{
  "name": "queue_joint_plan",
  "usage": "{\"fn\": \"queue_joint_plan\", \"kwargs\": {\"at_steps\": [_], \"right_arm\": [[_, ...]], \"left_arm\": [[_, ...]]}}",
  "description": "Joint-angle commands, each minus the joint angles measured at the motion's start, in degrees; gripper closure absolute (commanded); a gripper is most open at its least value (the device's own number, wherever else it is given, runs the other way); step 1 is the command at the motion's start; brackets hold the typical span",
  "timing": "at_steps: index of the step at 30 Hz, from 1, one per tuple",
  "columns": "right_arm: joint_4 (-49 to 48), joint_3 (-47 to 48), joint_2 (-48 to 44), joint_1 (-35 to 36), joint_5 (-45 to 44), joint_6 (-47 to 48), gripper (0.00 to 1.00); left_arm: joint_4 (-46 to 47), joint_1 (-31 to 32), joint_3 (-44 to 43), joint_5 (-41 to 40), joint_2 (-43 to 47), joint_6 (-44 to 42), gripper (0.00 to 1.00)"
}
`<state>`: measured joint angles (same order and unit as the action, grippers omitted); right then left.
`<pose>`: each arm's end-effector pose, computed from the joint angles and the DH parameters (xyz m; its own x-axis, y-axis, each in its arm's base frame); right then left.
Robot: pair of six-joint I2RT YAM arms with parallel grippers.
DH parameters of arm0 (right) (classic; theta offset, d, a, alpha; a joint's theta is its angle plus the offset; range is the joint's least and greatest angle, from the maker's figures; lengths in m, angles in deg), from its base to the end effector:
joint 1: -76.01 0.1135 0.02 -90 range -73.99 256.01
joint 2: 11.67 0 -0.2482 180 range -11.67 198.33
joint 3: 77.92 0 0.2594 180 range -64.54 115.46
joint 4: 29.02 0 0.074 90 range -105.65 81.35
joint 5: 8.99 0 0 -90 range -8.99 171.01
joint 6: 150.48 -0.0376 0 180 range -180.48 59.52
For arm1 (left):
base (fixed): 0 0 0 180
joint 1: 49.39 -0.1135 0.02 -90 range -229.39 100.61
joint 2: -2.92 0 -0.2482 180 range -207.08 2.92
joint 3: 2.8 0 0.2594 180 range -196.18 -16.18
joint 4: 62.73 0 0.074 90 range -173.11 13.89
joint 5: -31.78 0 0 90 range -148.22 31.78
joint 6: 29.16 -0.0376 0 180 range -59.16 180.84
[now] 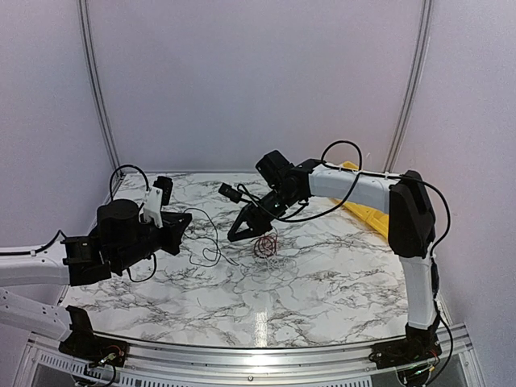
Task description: Untangle the cables
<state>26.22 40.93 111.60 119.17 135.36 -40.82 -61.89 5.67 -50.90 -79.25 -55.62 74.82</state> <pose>0.3170 0.3392 0.2182 -0.3580 -0.6045 -0.7116 -0.8692 -0.0627 0.4905 0.1560 -0.1998 0.2600 -0.2286 -0.0666 -0.9712 0.5228 0.8332 -0.1801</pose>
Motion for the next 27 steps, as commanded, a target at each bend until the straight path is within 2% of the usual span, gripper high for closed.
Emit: {"fn": "queue_joint_plan", "kwargs": {"at_steps": [1,6,9,19,22,23,25,27], "right_arm": [[2.75,1.56,-1.15,-0.27,6.23,1.84,0.71],[3.76,2.02,-0.92,-0.23,6.78,2.66,0.58],[3.70,2.97,-0.68,-0.01,5.96,2.34,0.53],[4.23,12.09,4.57,1.92,-2.26,-1.17,0.50],[4.57,13.75,5.48,1.93,-2.52,-1.47,0.55],[4.61,13.75,5.42,1.93,-2.55,-1.40,0.60],[4.67,13.67,5.12,1.85,-2.55,-0.94,0.78],[4.91,13.34,4.34,1.63,-2.30,-0.42,0.91]], "left_arm": [[4.59,-0.09,0.62,0.68,-1.40,0.74,1.00],[5.22,-0.06,0.80,1.62,-2.26,0.79,1.00],[5.89,-0.12,0.88,3.61,-2.73,0.80,1.00],[9.04,-0.07,0.41,9.73,-5.57,1.08,1.00],[9.54,-0.04,0.25,9.95,-5.94,1.14,1.00],[9.66,-0.07,0.25,9.94,-6.04,1.16,1.00],[9.77,-0.09,0.21,9.75,-6.22,1.20,1.00],[9.78,-0.12,0.13,8.73,-6.47,1.39,1.00]]}}
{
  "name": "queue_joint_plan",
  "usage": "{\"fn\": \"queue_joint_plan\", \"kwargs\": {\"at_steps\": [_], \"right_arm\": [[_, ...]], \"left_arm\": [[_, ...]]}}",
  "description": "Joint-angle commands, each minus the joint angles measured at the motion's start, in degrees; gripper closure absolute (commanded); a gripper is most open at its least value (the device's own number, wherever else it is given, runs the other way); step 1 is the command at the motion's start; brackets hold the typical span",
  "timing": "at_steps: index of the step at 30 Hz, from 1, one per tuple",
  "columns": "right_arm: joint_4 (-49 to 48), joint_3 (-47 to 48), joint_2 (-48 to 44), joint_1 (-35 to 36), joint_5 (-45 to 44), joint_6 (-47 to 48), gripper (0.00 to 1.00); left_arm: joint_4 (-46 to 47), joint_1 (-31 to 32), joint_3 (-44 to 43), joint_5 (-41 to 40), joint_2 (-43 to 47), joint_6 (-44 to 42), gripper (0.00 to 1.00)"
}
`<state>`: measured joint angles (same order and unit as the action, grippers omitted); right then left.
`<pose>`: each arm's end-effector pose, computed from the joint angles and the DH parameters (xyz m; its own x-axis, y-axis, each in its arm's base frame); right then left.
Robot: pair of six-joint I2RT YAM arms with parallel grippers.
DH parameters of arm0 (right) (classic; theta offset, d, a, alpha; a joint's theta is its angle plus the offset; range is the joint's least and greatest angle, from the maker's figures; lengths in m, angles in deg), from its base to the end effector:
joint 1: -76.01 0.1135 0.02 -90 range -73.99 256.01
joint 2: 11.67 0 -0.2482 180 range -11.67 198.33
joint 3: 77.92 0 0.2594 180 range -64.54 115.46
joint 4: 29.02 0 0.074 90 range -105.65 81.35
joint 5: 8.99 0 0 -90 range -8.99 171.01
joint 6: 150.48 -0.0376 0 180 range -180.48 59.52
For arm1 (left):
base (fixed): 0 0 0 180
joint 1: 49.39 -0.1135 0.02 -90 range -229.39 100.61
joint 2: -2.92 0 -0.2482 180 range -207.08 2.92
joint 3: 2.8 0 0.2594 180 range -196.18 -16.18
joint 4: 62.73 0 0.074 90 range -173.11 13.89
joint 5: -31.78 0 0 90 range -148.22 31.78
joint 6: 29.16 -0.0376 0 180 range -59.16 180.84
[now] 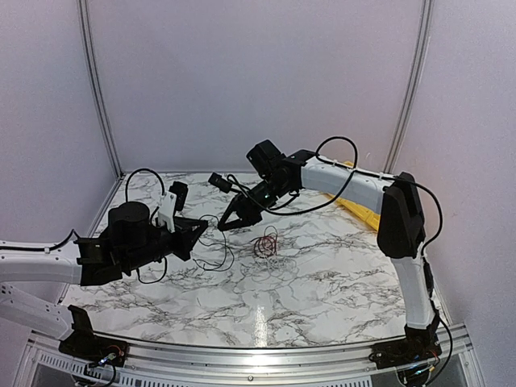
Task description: Untangle the cables
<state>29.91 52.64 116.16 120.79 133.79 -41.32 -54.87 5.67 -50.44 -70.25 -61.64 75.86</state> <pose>0.3233 0.3630 0.2415 -0.3141 -0.5914 -0.7427 -0.8931 -0.0813 0.4425 0.1616 -0.2176 0.2447 -0.2643 -0.0642 -0.9623 0.6371 0.7374 -0.2242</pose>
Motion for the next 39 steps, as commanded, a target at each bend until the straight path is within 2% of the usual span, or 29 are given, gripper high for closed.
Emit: {"fn": "queue_joint_plan", "kwargs": {"at_steps": [1,4,5,12,19,26,30,35,39], "right_arm": [[1.46,1.51,-0.86,-0.18,-0.64,0.47,0.98],[2.05,0.61,-4.42,-1.78,-0.74,1.67,1.00],[2.03,0.33,-5.76,-2.64,-0.62,1.94,1.00],[-2.78,-0.13,-14.92,-9.83,-1.04,-0.04,1.00],[-3.13,3.04,-19.32,-17.54,-3.73,-0.94,1.00],[-2.84,1.51,-23.11,-30.49,-5.24,-1.66,1.00],[-2.79,-1.91,-25.15,-38.85,-5.61,-1.62,1.00],[-2.80,-5.06,-25.94,-49.86,-5.83,-2.42,1.00],[-3.52,-7.77,-25.98,-55.65,-7.86,-2.41,1.00]], "left_arm": [[2.76,-0.12,-0.43,-1.17,-0.55,0.43,0.98],[1.88,-0.12,-0.72,-3.15,-0.23,0.30,0.64],[1.24,-0.07,-0.94,-3.77,0.12,0.02,0.58],[-6.78,-0.14,-7.17,-6.88,0.69,-7.79,0.41],[-14.38,-0.20,-18.03,-3.96,-4.91,-12.25,0.37],[-15.42,-0.21,-28.41,-0.25,-15.29,-14.65,0.37],[-12.52,-0.42,-27.16,-1.56,-17.42,-14.68,0.37],[-9.97,-1.76,-22.12,-4.87,-15.45,-12.71,0.36],[-9.98,-1.89,-20.54,-5.76,-13.76,-12.61,0.36]]}}
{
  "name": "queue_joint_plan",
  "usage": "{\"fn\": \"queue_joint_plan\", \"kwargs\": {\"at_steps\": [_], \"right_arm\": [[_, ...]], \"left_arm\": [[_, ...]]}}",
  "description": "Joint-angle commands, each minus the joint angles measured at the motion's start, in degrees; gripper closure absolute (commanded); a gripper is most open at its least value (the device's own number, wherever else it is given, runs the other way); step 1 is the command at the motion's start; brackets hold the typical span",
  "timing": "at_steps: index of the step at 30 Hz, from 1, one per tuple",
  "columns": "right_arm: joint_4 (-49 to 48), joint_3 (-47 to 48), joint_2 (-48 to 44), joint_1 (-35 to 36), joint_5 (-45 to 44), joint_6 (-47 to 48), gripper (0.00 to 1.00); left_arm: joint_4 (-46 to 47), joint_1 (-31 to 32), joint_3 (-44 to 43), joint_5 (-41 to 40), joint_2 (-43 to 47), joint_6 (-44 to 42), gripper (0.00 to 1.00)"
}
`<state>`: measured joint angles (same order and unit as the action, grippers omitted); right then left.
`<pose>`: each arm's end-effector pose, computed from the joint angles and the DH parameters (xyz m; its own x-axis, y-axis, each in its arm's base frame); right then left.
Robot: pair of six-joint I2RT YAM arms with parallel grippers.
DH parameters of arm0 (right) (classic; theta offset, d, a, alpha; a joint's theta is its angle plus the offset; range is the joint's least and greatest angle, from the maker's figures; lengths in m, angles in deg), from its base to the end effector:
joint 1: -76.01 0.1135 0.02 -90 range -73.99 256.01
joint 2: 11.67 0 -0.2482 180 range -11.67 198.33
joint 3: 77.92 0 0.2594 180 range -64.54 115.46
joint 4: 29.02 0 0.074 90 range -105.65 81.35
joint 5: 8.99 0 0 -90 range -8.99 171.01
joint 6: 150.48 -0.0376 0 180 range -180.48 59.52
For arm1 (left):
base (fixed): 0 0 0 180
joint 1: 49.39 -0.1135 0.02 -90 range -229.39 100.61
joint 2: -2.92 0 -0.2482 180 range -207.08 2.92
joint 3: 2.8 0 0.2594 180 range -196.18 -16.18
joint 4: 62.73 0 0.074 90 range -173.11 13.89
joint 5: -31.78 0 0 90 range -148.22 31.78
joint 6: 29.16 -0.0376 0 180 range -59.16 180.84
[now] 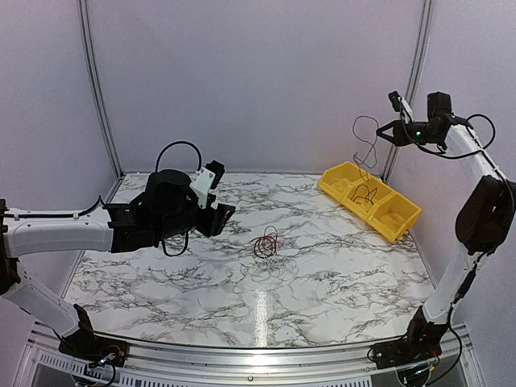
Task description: Untangle the cables
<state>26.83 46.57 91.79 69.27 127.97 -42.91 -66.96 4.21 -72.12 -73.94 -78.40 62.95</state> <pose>0.4022 -0.0199 0.3911 -0.3849 -0.1620 -0.9086 -0.6629 0.7335 0.1500 0.2112 -0.2693 0.2741 -0.1886 0.1961 -0.9623 0.6139 0.7884 0.0403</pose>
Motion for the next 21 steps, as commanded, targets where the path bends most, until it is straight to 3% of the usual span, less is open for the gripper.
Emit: {"fn": "queue_joint_plan", "kwargs": {"at_steps": [1,8,21], "right_arm": [[-0.85,-2.41,-1.53,-5.36,-2.77,-0.92,1.00],[-3.92,-6.52,0.71,-10.17,-6.68,-0.79,1.00],[-8.51,-11.19,6.40,-10.31,-9.21,-3.68,1.00]], "left_arm": [[2.11,-0.43,1.26,-1.84,3.39,0.53,0.36],[2.01,-0.38,1.74,0.14,4.58,1.23,0.36],[2.02,-0.43,2.06,0.34,4.31,0.71,0.36]]}}
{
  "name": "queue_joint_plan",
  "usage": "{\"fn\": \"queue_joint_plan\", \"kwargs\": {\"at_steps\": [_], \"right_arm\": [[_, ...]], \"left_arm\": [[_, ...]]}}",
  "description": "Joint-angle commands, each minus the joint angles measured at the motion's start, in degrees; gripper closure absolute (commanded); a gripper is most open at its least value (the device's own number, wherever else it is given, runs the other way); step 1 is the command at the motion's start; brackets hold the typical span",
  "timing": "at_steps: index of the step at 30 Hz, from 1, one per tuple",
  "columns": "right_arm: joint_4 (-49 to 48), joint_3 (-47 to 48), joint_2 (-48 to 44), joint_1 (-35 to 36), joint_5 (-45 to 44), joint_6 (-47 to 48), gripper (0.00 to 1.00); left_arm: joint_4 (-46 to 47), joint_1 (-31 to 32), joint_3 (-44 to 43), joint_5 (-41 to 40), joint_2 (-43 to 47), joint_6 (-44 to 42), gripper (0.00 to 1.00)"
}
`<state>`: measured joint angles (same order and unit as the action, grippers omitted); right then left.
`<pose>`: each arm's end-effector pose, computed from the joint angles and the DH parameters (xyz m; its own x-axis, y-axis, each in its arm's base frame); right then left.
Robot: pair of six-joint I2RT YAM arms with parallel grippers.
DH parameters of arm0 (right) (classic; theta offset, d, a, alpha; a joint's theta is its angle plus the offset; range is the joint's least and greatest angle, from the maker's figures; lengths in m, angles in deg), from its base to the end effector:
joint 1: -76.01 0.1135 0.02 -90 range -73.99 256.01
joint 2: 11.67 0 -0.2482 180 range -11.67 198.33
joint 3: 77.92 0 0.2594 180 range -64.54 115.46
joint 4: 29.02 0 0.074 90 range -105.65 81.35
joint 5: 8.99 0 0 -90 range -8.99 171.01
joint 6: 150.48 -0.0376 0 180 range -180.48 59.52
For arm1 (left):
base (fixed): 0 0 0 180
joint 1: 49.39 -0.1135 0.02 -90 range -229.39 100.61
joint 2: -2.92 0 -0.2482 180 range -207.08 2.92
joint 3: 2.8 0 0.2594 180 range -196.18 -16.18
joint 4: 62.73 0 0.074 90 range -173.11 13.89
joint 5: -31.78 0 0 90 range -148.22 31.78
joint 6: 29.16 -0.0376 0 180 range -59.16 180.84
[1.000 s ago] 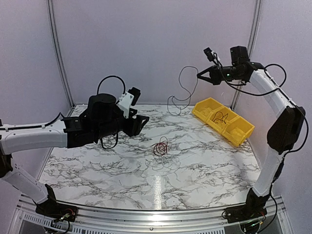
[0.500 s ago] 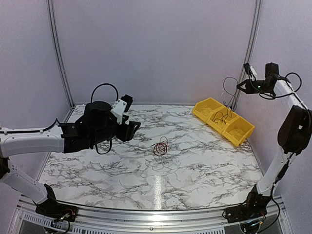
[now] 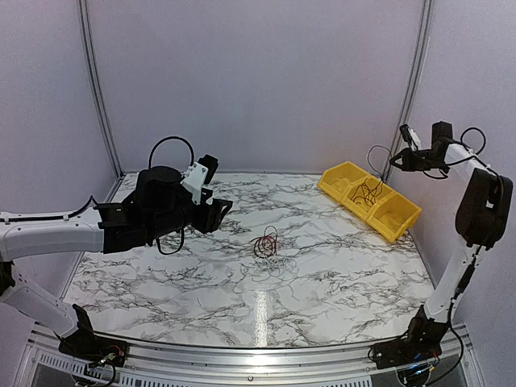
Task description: Untangle the cables
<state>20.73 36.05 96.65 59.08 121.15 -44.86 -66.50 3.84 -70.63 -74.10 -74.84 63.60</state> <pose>0.4184 -0.1020 0.3032 -0.5819 -0.0380 -0.8124 -0.3914 0.8887 0.2387 0.2057 -0.2581 0.2852 -0.1710 0.1515 -0.9735 0.6038 0.7969 0.0179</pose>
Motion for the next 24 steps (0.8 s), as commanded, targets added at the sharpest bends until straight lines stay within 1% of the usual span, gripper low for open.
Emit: {"fn": "queue_joint_plan", "kwargs": {"at_steps": [1,7,13,17,20,24], "right_arm": [[-2.64,-1.12,1.85,-0.11,-3.17,-1.93,1.00],[-4.19,-4.00,2.85,0.01,-8.13,-2.95,1.00],[-4.75,-5.46,4.35,1.74,-12.79,-3.04,1.00],[-7.45,-7.28,4.21,4.49,-18.77,-2.22,1.00],[-7.86,-6.82,5.11,7.31,-24.23,-0.72,1.00],[-7.56,-5.39,6.99,9.35,-29.81,0.51,1.00]], "left_arm": [[1.56,-0.01,0.51,0.43,0.75,0.00,0.36],[1.58,0.01,0.58,0.50,0.45,-0.22,0.36],[1.56,-0.06,0.67,0.53,0.27,-0.44,0.36],[1.56,-0.06,0.67,0.67,0.04,-0.48,0.36],[1.56,-0.06,0.67,0.88,0.04,-0.48,0.36],[1.56,-0.06,0.67,1.08,0.13,-0.48,0.36]]}}
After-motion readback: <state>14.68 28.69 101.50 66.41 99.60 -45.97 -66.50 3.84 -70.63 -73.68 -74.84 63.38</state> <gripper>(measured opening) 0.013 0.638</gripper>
